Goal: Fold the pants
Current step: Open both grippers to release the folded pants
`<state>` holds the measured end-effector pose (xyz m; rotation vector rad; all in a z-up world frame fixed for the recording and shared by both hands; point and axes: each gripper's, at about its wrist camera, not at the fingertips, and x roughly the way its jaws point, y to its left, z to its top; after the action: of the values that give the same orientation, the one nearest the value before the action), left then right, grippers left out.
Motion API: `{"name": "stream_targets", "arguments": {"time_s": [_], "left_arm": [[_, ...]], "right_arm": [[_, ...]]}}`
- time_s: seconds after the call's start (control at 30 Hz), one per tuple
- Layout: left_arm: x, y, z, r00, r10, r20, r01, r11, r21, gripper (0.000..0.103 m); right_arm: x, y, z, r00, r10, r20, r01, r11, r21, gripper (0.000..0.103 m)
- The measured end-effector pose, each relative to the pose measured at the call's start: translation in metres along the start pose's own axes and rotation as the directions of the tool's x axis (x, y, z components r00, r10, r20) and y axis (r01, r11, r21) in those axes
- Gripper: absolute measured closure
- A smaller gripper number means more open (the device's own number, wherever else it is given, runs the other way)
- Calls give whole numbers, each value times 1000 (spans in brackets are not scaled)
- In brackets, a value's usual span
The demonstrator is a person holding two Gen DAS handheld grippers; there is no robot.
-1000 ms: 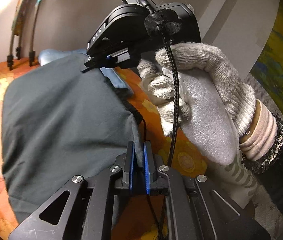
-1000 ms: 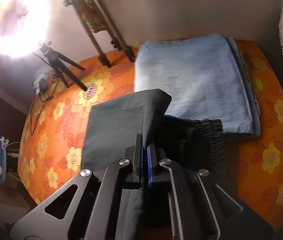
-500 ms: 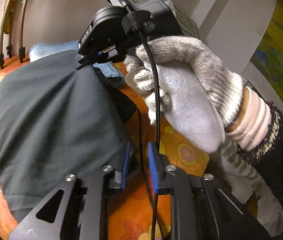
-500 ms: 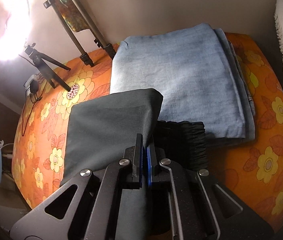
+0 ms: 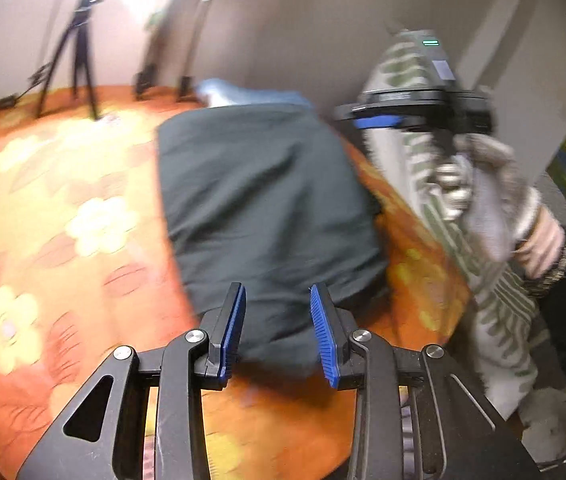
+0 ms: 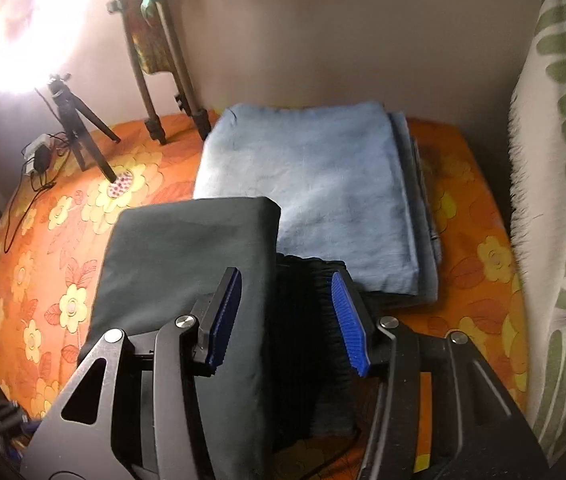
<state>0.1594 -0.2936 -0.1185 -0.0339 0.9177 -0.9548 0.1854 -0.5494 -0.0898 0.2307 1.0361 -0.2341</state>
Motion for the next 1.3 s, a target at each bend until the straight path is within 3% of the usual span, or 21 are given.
{"name": "stream_targets", "arguments": {"time_s": [0.13,0.27,0.43,0.7,0.83,1.03,1.13,1.3], "left_arm": [[8,26,-5,1000,11,-11,-12,996,-91,71],[18,34,-7,1000,-3,-24,0,992,-128,71],[25,41,-9,998,-55,-19,51,982,-184,71],[37,15,-19,990,-116,-80,108,989,-96,77],[30,10,-23,992,-94,-88,88,994,-70,77],[-6,15,-13,999,-2,-41,0,1000,-28,77],[-21,20,0,1000,17,-3,-17,1000,-20,77],[-72,32,20,992,107,65,-110,993,36,76]], "right_arm": [[-20,23,-8,998,54,31,-53,998,-45,54],[-16,44,-15,994,111,1,-111,991,-80,54],[11,58,-21,994,94,-59,-100,989,-113,54],[45,37,-21,991,82,-106,-87,995,-43,54],[52,37,-16,992,74,-105,-79,996,-46,54],[36,41,-16,995,59,-84,-64,997,-54,54],[11,31,-20,995,81,-54,-81,997,-4,54],[-63,17,-31,992,117,49,-120,991,63,54]]}}
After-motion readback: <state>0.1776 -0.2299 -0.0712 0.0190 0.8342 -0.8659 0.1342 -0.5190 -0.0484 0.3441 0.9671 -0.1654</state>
